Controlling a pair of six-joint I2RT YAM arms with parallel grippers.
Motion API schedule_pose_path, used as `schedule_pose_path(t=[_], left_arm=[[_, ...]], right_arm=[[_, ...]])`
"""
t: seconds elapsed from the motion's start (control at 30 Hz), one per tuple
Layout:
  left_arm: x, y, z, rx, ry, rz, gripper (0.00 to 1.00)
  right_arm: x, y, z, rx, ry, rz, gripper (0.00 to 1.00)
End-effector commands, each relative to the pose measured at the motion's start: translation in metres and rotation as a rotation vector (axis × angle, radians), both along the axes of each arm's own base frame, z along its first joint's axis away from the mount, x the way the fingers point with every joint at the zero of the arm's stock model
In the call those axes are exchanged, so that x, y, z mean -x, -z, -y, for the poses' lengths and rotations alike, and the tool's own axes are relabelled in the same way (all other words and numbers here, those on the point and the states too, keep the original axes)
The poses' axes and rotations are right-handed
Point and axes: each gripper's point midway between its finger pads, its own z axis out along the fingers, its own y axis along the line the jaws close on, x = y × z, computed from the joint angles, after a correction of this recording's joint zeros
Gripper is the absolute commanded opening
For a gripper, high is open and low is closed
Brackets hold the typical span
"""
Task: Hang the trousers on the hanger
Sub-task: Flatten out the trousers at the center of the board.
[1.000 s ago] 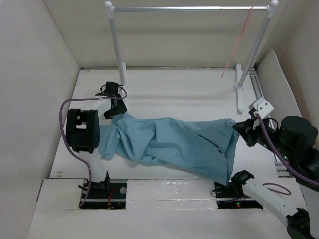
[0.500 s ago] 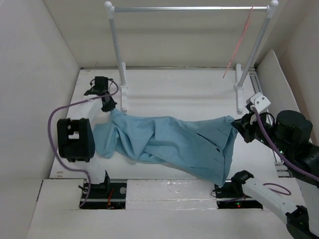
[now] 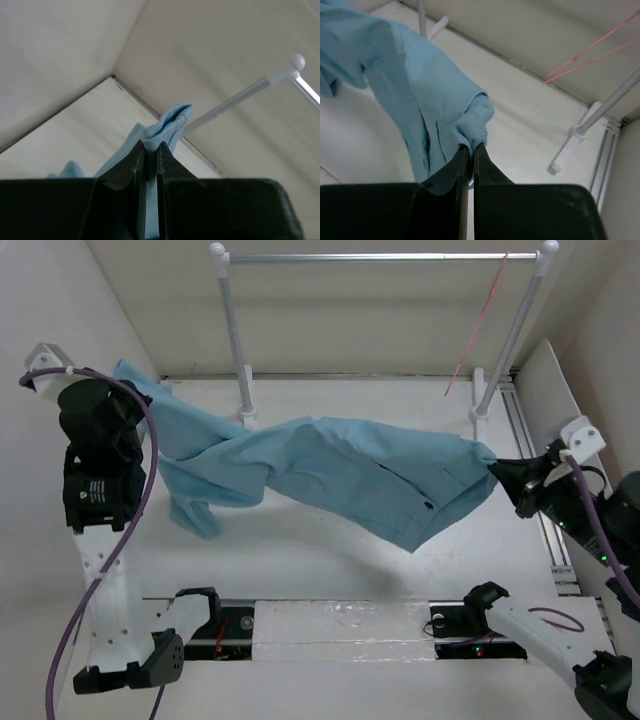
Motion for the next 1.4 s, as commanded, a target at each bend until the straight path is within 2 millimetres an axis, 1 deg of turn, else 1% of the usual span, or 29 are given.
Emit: schedule_pose_path(t=[0.0,0.03,0.1,0.17,0.2,0.23,0.3,0.33,0.4,0.43,0.47,0.57,0.6,0.67,0.7,0.8,0.87,0.9,1.0,1.07,1.1,1.13,1.17,1.2,1.23,1.27,1.3,1.33,1.37], left_arm=[[0.043,-0.043,-0.029,-0.022,-0.187,0.096,0.0],[0.056,-0.062,-0.033,-0.021,-0.212,0.141,0.0],[0.073,-0.076,-0.043,-0.017,-0.283,0.176,0.0],[0.088,-0.099,-0.045,-0.022,-0.308,0.238,0.0],[0.088,-0.105,-0.046,-0.036,-0.315,0.249,0.0],[0.087,-0.11,-0.044,-0.048,-0.312,0.249,0.0],[0.063,-0.091,-0.05,-0.102,-0.332,0.156,0.0],[0.045,-0.064,-0.05,-0.122,-0.323,0.073,0.0],[0.011,-0.02,-0.048,-0.126,-0.303,-0.036,0.0],[-0.006,0.026,-0.047,-0.136,-0.288,-0.142,0.0],[-0.018,0.051,-0.051,-0.123,-0.266,-0.199,0.0],[-0.05,0.102,-0.05,-0.049,-0.137,-0.282,0.0],[-0.072,0.102,-0.045,-0.033,-0.088,-0.304,0.0],[-0.076,0.101,-0.044,-0.028,-0.077,-0.32,0.0],[-0.082,0.086,-0.045,-0.028,-0.08,-0.291,0.0],[-0.096,0.093,-0.052,-0.017,-0.094,-0.323,0.0],[-0.102,0.104,-0.051,-0.001,-0.075,-0.331,0.0],[-0.101,0.121,-0.056,0.004,-0.084,-0.364,0.0],[-0.1,0.149,-0.072,0.051,-0.112,-0.436,0.0],[-0.096,0.14,-0.073,0.056,-0.133,-0.388,0.0],[-0.09,0.145,-0.075,0.056,-0.153,-0.383,0.0],[-0.072,0.121,-0.082,0.082,-0.249,-0.281,0.0],[-0.072,0.121,-0.082,0.082,-0.25,-0.28,0.0],[-0.062,0.115,-0.085,0.104,-0.291,-0.252,0.0],[-0.052,0.099,-0.082,0.119,-0.3,-0.202,0.0],[-0.047,0.097,-0.079,0.149,-0.299,-0.212,0.0],[-0.049,0.08,-0.074,0.141,-0.281,-0.187,0.0],[-0.056,0.08,-0.07,0.14,-0.249,-0.195,0.0],[-0.059,0.077,-0.069,0.137,-0.239,-0.184,0.0]], right_arm=[[0.026,-0.071,0.036,-0.107,0.102,0.25,0.0],[0.031,-0.077,0.042,-0.115,0.115,0.27,0.0],[0.048,-0.099,0.055,-0.156,0.135,0.343,0.0],[0.07,-0.117,0.071,-0.194,0.157,0.427,0.0],[0.076,-0.12,0.083,-0.21,0.198,0.452,0.0],[0.082,-0.113,0.092,-0.22,0.229,0.472,0.0],[0.067,-0.085,0.099,-0.214,0.284,0.387,0.0],[0.05,-0.047,0.092,-0.151,0.29,0.257,0.0],[0.03,-0.006,0.082,-0.132,0.314,0.11,0.0],[0.023,0.018,0.073,-0.092,0.278,0.033,0.0],[0.013,0.044,0.062,-0.102,0.299,-0.069,0.0],[0.001,0.074,0.06,-0.067,0.375,-0.143,0.0],[-0.004,0.079,0.064,-0.054,0.429,-0.157,0.0],[-0.01,0.081,0.066,-0.025,0.48,-0.157,0.0],[-0.014,0.083,0.066,-0.008,0.499,-0.159,0.0],[-0.027,0.094,0.061,0.036,0.561,-0.162,0.0],[-0.033,0.106,0.056,0.056,0.569,-0.164,0.0],[-0.037,0.116,0.05,0.07,0.571,-0.172,0.0],[-0.048,0.136,0.041,0.093,0.592,-0.173,0.0],[-0.058,0.142,0.039,0.143,0.625,-0.17,0.0],[-0.067,0.139,0.039,0.121,0.66,-0.155,0.0],[-0.084,0.152,0.036,0.176,0.671,-0.155,0.0],[-0.084,0.152,0.036,0.176,0.672,-0.155,0.0],[-0.1,0.147,0.048,0.114,0.739,-0.139,0.0],[-0.108,0.141,0.052,0.084,0.744,-0.139,0.0],[-0.118,0.14,0.043,0.055,0.671,-0.149,0.0],[-0.133,0.122,0.044,0.005,0.661,-0.076,0.0],[-0.142,0.119,0.072,0.003,0.733,-0.06,0.0],[-0.162,0.128,0.071,0.004,0.697,-0.093,0.0]])
